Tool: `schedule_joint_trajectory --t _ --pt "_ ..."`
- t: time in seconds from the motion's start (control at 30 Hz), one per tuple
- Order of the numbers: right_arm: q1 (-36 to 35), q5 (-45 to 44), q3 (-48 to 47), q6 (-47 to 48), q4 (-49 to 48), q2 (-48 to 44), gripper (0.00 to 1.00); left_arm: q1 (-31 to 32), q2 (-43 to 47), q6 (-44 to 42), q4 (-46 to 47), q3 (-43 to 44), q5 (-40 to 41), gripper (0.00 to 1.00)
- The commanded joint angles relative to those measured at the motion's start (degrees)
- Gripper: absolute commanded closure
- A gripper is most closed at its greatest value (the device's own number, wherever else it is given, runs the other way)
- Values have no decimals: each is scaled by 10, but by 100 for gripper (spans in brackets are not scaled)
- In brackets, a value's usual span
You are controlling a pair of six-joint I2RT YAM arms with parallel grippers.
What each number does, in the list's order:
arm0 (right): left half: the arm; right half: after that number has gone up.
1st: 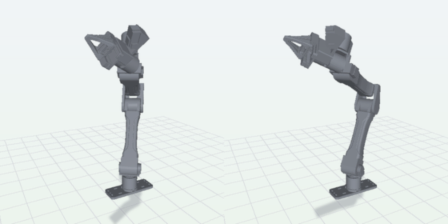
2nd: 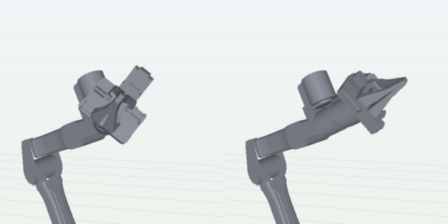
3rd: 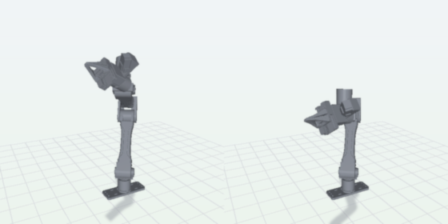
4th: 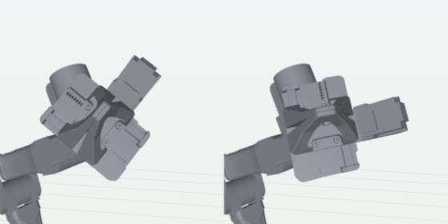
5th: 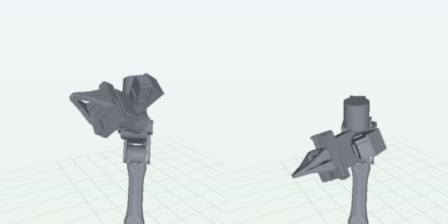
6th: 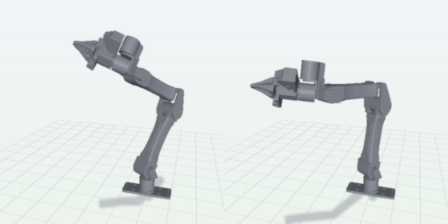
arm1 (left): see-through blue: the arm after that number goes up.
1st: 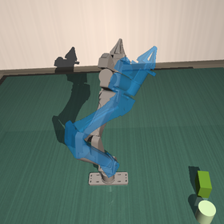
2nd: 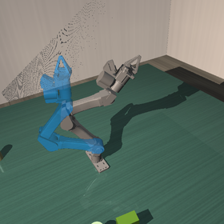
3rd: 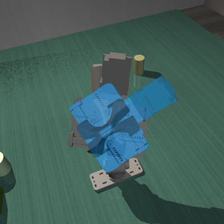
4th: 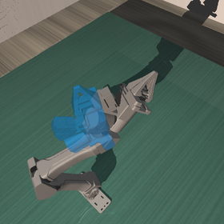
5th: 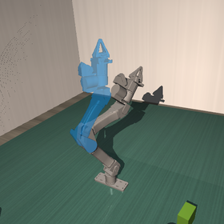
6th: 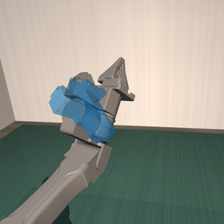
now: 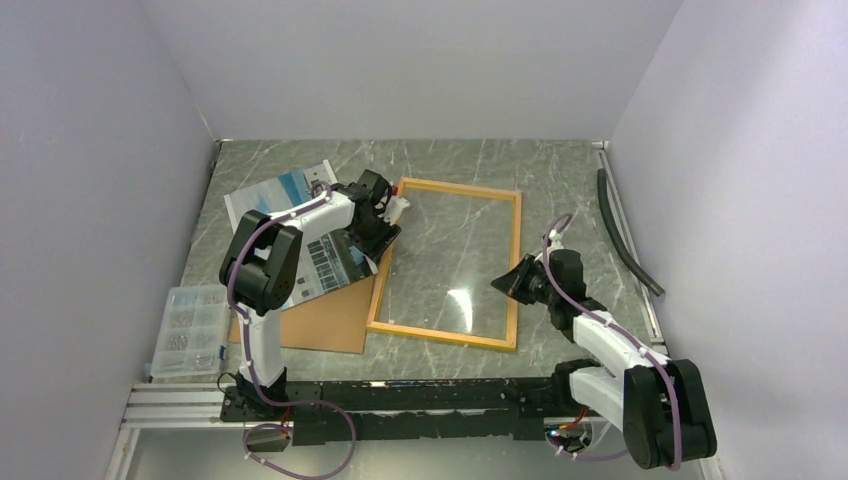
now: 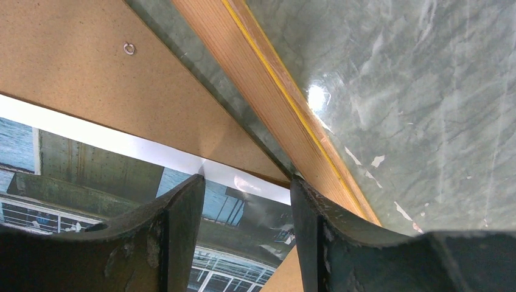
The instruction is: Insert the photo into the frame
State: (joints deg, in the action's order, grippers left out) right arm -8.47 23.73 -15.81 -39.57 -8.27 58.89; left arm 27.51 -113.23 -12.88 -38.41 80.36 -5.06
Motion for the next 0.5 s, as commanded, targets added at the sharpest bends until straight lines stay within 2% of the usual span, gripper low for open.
schedule_joint_trajectory --t 0.0,0.13,0.47 --pt "-22 -38 -33 23 6 1 91 8 2 -10 8 -6 -11 41" --pt "-43 -75 -57 38 50 -2 75 7 14 -11 10 -10 -8 42" --pt "-54 -117 -108 63 125 7 54 -8 29 -13 2 -8 -15 42"
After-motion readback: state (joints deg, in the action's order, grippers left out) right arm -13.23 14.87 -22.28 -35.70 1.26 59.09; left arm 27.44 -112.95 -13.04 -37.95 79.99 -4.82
